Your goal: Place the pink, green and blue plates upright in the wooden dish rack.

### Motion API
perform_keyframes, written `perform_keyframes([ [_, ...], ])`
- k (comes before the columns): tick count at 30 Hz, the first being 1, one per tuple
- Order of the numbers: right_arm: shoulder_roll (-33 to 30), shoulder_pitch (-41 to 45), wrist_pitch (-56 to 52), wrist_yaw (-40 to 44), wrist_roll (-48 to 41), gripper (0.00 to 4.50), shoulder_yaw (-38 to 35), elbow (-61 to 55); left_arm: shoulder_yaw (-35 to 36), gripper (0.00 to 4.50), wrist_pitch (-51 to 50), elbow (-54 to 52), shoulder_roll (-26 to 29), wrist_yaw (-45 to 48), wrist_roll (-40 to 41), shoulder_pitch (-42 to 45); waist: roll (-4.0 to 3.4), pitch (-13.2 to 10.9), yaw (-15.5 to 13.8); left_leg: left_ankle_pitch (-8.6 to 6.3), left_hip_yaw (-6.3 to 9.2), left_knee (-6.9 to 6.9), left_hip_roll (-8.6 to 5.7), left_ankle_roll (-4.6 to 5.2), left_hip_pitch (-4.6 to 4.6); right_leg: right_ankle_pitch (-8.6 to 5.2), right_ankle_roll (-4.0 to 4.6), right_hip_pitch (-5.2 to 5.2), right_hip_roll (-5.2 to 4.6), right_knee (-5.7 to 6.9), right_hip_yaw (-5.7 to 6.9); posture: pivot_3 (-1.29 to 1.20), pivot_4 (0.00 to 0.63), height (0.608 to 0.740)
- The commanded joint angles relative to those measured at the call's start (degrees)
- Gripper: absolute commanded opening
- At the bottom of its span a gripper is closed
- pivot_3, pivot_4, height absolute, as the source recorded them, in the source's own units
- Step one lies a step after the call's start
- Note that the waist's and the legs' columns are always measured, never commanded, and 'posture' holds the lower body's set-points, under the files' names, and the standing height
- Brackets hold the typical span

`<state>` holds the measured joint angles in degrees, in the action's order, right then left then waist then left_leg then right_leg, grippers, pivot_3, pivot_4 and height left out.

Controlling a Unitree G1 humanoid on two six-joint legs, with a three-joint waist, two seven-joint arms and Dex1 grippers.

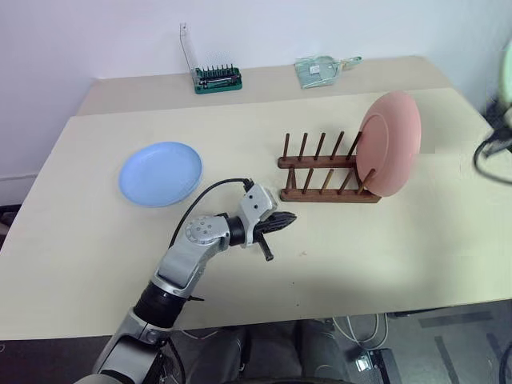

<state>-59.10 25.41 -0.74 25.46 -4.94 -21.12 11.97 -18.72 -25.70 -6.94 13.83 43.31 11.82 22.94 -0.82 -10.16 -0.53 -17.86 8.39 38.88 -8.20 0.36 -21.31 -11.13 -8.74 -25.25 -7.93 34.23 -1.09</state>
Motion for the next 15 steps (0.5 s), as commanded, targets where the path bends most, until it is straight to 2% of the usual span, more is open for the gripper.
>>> perform_keyframes([
  [1,2.1,4.2,-12.2,5.9,-18.0,0.05,-4.2,-15.0,0.5,0.0,0.8,-1.2,0.0,0.4,0.6,0.8,0.03,0.0,-0.1,0.0,-0.01,0.0,0.02,0.0,0.01,0.03,0.01,0.0,0.02,-0.01,-0.02,0.0,0.15,0.74],
  [4,3.8,5.9,-27.1,9.5,-37.7,0.05,-6.2,-25.5,1.5,0.0,0.1,-1.8,0.8,1.1,1.6,0.5,0.08,0.0,-0.3,0.0,-0.02,0.07,0.09,0.01,-0.03,0.14,0.04,0.03,0.07,-0.09,-0.06,0.0,0.15,0.74],
  [6,4.3,5.8,-33.6,10.0,-47.0,0.05,-7.4,-29.7,1.9,0.0,0.0,-1.9,1.3,1.4,2.0,0.4,0.12,-0.1,-0.6,-0.02,-0.01,0.11,0.09,0.04,-0.06,0.17,0.05,0.03,0.07,-0.11,-0.06,0.0,0.15,0.74],
  [10,8.6,9.0,-41.7,2.1,-68.5,0.05,-7.6,-34.5,2.6,0.0,0.5,-1.7,2.4,1.0,1.9,0.0,0.13,-0.1,-0.8,-0.06,-0.05,0.12,0.08,0.11,-0.08,0.23,0.05,0.01,0.04,-0.17,-0.07,0.0,0.15,0.74],
  [12,10.8,8.4,-43.9,-3.5,-72.8,0.05,-6.2,-34.8,2.6,0.0,0.5,-1.9,2.3,0.7,1.8,-0.2,0.15,-0.1,-1.1,-0.07,-0.07,0.12,0.09,0.11,-0.07,0.24,0.06,0.0,0.05,-0.17,-0.09,0.0,0.15,0.74],
  [15,12.7,6.7,-46.1,-10.4,-72.7,0.05,-4.1,-33.8,2.2,0.0,0.4,-2.3,2.0,0.3,1.7,-0.4,0.22,-0.1,-1.7,-0.06,-0.12,0.13,0.09,0.11,-0.06,0.28,0.08,-0.01,0.05,-0.17,-0.1,0.0,0.15,0.74],
])
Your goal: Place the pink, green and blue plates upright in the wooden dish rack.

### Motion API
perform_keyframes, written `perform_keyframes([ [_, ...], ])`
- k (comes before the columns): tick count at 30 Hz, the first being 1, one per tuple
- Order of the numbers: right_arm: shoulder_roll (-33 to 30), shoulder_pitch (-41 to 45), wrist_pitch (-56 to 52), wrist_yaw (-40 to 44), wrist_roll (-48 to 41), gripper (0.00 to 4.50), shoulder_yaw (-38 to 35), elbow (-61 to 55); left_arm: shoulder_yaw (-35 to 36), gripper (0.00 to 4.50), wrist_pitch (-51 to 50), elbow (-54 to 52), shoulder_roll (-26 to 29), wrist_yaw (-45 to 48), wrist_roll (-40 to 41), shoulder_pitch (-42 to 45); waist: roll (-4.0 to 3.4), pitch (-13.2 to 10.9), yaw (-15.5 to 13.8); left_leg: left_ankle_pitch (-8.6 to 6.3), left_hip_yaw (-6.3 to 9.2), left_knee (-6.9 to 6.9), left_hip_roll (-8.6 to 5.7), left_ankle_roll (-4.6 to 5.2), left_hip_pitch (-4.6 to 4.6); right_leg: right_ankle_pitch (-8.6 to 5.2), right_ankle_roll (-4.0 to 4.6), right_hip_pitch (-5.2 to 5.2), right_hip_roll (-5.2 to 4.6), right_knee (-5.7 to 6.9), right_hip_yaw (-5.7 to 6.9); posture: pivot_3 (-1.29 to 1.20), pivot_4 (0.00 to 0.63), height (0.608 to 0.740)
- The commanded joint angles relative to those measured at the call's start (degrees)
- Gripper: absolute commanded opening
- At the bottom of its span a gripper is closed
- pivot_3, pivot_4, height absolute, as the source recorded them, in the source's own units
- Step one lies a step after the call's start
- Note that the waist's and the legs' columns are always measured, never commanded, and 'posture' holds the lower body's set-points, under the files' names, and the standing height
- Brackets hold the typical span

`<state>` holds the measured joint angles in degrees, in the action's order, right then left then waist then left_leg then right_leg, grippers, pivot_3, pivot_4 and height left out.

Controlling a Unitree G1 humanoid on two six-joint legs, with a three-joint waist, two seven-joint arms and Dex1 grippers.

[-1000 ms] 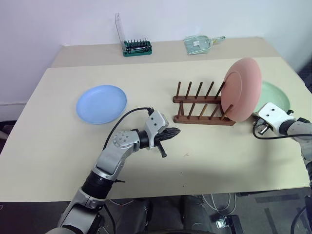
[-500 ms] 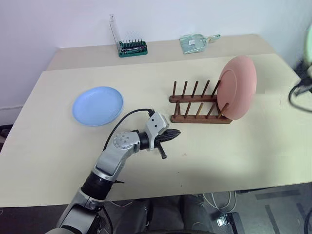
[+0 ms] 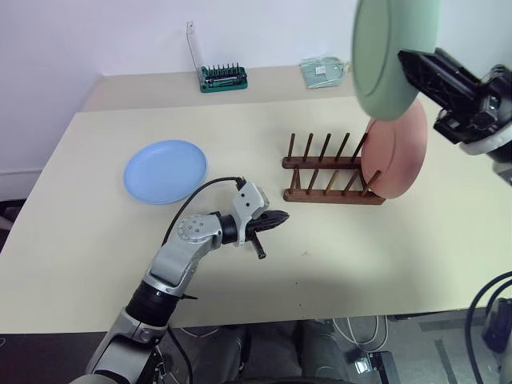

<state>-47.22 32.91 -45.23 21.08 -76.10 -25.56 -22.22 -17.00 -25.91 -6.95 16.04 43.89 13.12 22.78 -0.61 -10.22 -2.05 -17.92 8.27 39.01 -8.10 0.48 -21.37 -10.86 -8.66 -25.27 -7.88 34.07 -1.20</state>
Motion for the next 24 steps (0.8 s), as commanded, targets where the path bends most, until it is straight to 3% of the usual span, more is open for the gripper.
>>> perform_keyframes([
  [1,1.4,-1.3,-2.2,-7.7,-2.9,0.05,0.5,0.6,0.3,0.0,0.7,-2.4,-0.3,-0.4,0.4,-0.4,0.0,0.0,-0.3,0.0,-0.03,0.02,0.0,0.0,0.0,0.02,-0.01,0.0,0.0,0.0,-0.02,0.0,0.15,0.74],
  [5,4.0,-3.7,-3.4,-10.7,-6.9,0.05,1.3,0.4,-0.3,0.0,0.7,-2.6,-0.9,-0.5,0.4,-0.5,0.01,0.0,-0.2,0.0,-0.05,0.02,-0.01,0.01,-0.04,0.04,-0.04,-0.06,0.0,0.0,-0.05,0.0,0.15,0.74],
  [18,6.0,-3.9,-5.7,-16.8,-7.8,0.05,3.4,6.8,-0.4,0.0,1.3,-1.7,-1.3,-0.1,0.1,0.1,0.0,0.0,-0.2,0.0,-0.13,0.02,0.01,0.01,-0.03,0.06,-0.03,-0.09,0.03,0.03,-0.08,0.0,0.15,0.74],
  [21,6.2,-3.1,-4.9,-16.1,-5.6,1.05,3.5,6.7,-0.5,0.0,1.2,-2.0,-1.3,-0.2,0.1,0.1,0.0,0.0,-0.2,0.0,-0.13,0.02,0.01,0.01,-0.03,0.06,-0.03,-0.09,0.03,0.03,-0.09,0.0,0.15,0.74],
  [24,3.1,-2.9,-2.6,-11.7,3.1,2.54,5.9,3.7,-0.2,0.0,0.7,-2.4,-1.3,0.2,0.7,-0.1,0.0,0.0,-0.2,0.0,-0.13,0.02,0.01,0.01,-0.03,0.06,-0.03,-0.1,0.04,0.03,-0.09,0.0,0.15,0.74],
])
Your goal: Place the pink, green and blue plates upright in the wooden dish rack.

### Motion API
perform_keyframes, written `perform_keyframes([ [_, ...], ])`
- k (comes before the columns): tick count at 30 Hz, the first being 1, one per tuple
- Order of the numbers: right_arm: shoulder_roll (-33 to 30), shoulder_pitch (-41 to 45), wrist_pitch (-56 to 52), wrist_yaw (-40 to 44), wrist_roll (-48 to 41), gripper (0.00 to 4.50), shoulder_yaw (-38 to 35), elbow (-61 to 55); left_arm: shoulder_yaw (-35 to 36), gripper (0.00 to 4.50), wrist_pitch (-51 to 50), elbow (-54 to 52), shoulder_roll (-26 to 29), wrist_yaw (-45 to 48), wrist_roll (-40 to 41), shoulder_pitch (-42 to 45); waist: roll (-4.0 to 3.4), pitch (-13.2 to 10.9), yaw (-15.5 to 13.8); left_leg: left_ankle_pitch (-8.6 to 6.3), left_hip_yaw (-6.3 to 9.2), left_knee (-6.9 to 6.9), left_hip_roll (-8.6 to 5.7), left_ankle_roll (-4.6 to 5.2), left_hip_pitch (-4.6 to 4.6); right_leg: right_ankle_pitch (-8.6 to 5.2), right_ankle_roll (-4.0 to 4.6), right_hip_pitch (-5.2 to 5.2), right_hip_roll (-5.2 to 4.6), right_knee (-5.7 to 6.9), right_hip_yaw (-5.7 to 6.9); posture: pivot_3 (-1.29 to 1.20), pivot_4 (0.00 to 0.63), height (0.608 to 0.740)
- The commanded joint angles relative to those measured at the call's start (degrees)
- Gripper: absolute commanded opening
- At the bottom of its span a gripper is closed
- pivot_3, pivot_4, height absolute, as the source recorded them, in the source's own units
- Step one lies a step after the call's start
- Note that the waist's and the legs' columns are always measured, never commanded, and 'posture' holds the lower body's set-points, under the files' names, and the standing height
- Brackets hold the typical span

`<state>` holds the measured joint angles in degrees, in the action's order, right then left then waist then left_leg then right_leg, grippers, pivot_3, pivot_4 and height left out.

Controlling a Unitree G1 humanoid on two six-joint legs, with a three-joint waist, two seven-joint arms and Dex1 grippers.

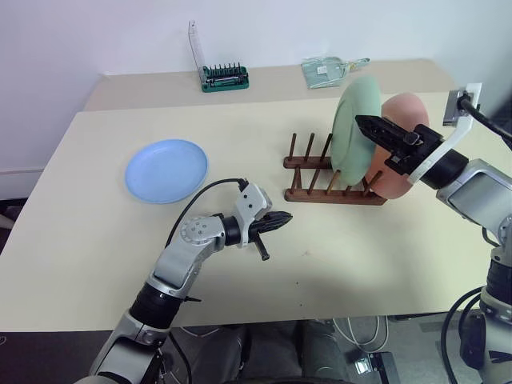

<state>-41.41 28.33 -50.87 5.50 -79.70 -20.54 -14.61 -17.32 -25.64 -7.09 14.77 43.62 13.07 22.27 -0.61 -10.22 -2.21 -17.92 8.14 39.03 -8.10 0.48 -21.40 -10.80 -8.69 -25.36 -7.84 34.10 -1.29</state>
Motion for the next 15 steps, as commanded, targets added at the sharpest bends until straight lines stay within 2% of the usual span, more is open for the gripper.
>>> perform_keyframes([
  [1,-4.3,1.9,4.1,5.8,10.4,3.02,1.9,-4.9,0.4,0.0,0.3,-2.6,-0.1,0.8,1.4,0.4,-0.01,0.0,0.0,0.0,-0.01,0.0,0.0,0.0,0.0,0.0,0.0,-0.01,0.0,0.0,0.0,0.0,0.15,0.74],
  [2,-5.2,2.0,5.0,7.3,12.9,3.02,2.5,-5.4,0.7,0.0,0.2,-2.8,0.0,1.0,1.8,0.3,0.0,0.0,0.0,0.0,-0.05,0.0,0.0,0.0,-0.01,0.0,-0.01,-0.03,0.0,0.01,0.0,0.0,0.15,0.74],
  [5,-9.0,2.7,7.6,11.8,19.5,3.07,2.4,-5.1,1.4,0.84,-0.5,-4.7,1.1,1.4,2.5,-0.1,0.01,0.0,0.0,0.0,-0.05,0.0,0.0,0.0,-0.01,0.0,-0.01,-0.02,0.01,0.0,0.0,0.0,0.15,0.74],
  [8,-13.1,3.3,11.1,16.1,27.0,3.07,2.6,-4.7,3.0,2.22,-0.2,-7.3,2.5,-0.3,2.0,-0.7,0.01,0.0,0.0,0.0,-0.06,0.0,0.0,0.0,-0.01,0.01,-0.02,-0.03,0.01,0.0,-0.01,0.0,0.15,0.74],
  [9,-13.9,3.9,11.7,17.4,28.0,3.07,2.4,-4.3,5.2,2.82,-0.7,-8.4,2.3,-2.1,2.7,-0.9,0.01,0.0,0.0,0.0,-0.07,0.0,0.01,0.0,-0.01,0.01,-0.02,-0.02,0.02,-0.01,-0.01,0.0,0.15,0.74],
  [10,-14.7,5.5,11.9,19.2,27.7,3.07,2.2,-5.1,11.6,3.26,-2.3,-9.9,1.0,-7.2,5.0,-0.9,0.01,0.0,0.2,0.0,-0.07,-0.01,0.02,0.0,0.0,0.01,-0.02,-0.02,0.02,-0.01,-0.01,0.0,0.15,0.74],
  [13,-15.2,7.9,12.0,24.1,27.1,3.07,3.8,-9.0,24.4,3.26,-5.8,-11.0,-0.7,-19.5,6.5,-0.2,0.06,0.0,0.4,0.0,-0.1,-0.01,0.15,-0.02,0.01,0.01,-0.01,-0.06,0.12,-0.01,-0.06,0.0,0.15,0.74],
  [15,-14.2,8.1,12.0,27.2,27.0,3.07,7.1,-13.0,29.3,3.26,-7.0,-9.1,1.3,-26.7,2.4,0.6,0.07,0.0,0.5,0.01,-0.1,-0.08,0.28,-0.07,0.04,0.02,0.02,-0.07,0.23,0.0,-0.05,0.0,0.15,0.74],
])
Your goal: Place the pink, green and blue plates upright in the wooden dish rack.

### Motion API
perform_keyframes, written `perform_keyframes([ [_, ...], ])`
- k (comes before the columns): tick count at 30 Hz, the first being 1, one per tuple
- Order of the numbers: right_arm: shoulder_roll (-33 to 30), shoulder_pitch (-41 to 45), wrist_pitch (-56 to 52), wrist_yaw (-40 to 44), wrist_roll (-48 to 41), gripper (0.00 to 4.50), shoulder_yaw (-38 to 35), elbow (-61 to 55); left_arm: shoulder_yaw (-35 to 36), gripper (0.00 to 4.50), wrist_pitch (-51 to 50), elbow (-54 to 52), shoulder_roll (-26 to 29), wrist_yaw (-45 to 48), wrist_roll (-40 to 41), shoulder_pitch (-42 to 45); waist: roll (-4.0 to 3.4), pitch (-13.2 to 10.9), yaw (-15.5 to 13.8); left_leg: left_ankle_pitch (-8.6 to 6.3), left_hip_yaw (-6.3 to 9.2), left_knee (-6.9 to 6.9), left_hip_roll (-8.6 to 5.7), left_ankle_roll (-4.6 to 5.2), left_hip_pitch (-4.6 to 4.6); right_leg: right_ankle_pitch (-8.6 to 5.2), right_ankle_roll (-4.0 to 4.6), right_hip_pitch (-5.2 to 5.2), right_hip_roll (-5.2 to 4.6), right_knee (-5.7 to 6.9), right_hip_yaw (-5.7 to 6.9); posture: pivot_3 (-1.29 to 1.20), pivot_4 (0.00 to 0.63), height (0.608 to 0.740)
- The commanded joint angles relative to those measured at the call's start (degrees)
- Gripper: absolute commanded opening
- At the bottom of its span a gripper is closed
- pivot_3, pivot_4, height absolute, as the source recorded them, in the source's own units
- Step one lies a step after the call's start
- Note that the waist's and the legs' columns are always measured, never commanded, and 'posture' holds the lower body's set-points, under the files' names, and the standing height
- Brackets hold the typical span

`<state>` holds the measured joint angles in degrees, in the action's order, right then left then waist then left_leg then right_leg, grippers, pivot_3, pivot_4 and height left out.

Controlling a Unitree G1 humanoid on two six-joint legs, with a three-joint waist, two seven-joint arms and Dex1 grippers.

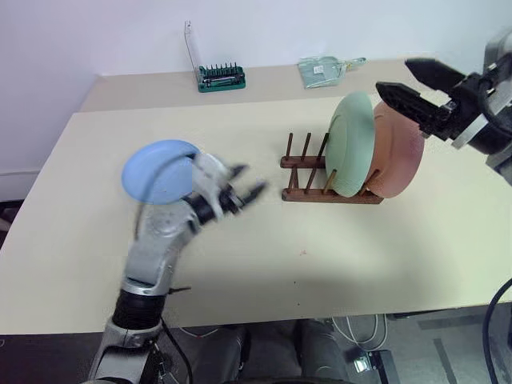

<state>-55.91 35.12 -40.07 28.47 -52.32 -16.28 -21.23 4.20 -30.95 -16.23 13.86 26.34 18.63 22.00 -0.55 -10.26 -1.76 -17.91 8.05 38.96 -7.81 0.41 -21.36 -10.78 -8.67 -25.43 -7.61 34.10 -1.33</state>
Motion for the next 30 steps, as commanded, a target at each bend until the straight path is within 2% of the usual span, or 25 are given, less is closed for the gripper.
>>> perform_keyframes([
  [1,0.9,1.5,1.0,5.4,-0.2,3.07,4.7,-8.2,9.3,3.26,-2.0,1.1,3.7,-12.8,-5.9,1.2,0.04,0.0,0.1,-0.02,-0.01,0.0,0.05,-0.05,0.01,0.01,0.01,0.0,0.04,0.0,0.0,0.0,0.15,0.74],
  [3,3.4,1.6,1.0,6.4,1.0,3.07,9.0,-9.9,12.1,3.26,-5.7,3.0,5.7,-20.2,-10.4,2.4,0.15,0.0,0.1,-0.04,-0.04,0.02,0.07,-0.09,0.01,0.01,0.01,0.01,0.05,0.0,0.0,0.0,0.15,0.74],
  [6,6.2,1.1,1.2,7.1,2.6,3.07,11.8,-10.1,15.3,3.26,-11.3,3.0,5.4,-26.0,-11.1,3.9,0.45,-0.1,-0.8,-0.05,-0.04,0.12,-0.05,-0.07,-0.03,0.04,0.01,0.02,-0.02,-0.01,0.0,0.0,0.15,0.74],
  [10,9.6,-0.7,1.9,9.0,5.4,3.07,16.1,-10.6,18.9,3.26,-20.3,0.3,1.5,-30.4,-8.5,5.4,0.76,0.0,-1.3,-0.07,0.1,0.18,-0.17,-0.04,-0.11,0.06,-0.02,0.03,-0.06,-0.04,0.03,0.0,0.15,0.74],
  [16,10.6,-3.6,1.1,10.4,6.8,3.07,16.6,-11.9,22.9,3.26,-28.7,2.3,-3.6,-35.9,-7.9,6.8,0.83,0.0,-0.6,-0.07,0.1,0.16,-0.14,-0.07,-0.08,0.05,-0.02,0.01,-0.04,-0.02,0.03,0.0,0.15,0.74],
  [22,10.5,-6.5,0.7,10.0,8.9,3.07,16.2,-13.0,27.8,3.26,-30.6,7.2,-6.3,-41.3,-8.1,9.4,0.85,0.0,-0.5,-0.06,0.05,0.13,-0.08,-0.12,-0.04,0.06,-0.02,-0.01,-0.01,0.01,0.03,0.0,0.15,0.74],
  [30,11.3,-8.8,0.3,8.6,10.4,3.07,16.2,-14.8,23.2,3.26,-25.2,8.0,-5.4,-37.2,-7.2,9.7,0.89,0.0,-0.6,-0.06,0.06,0.15,-0.12,-0.13,-0.04,0.06,-0.02,0.0,-0.04,0.01,0.03,0.0,0.15,0.74],
])
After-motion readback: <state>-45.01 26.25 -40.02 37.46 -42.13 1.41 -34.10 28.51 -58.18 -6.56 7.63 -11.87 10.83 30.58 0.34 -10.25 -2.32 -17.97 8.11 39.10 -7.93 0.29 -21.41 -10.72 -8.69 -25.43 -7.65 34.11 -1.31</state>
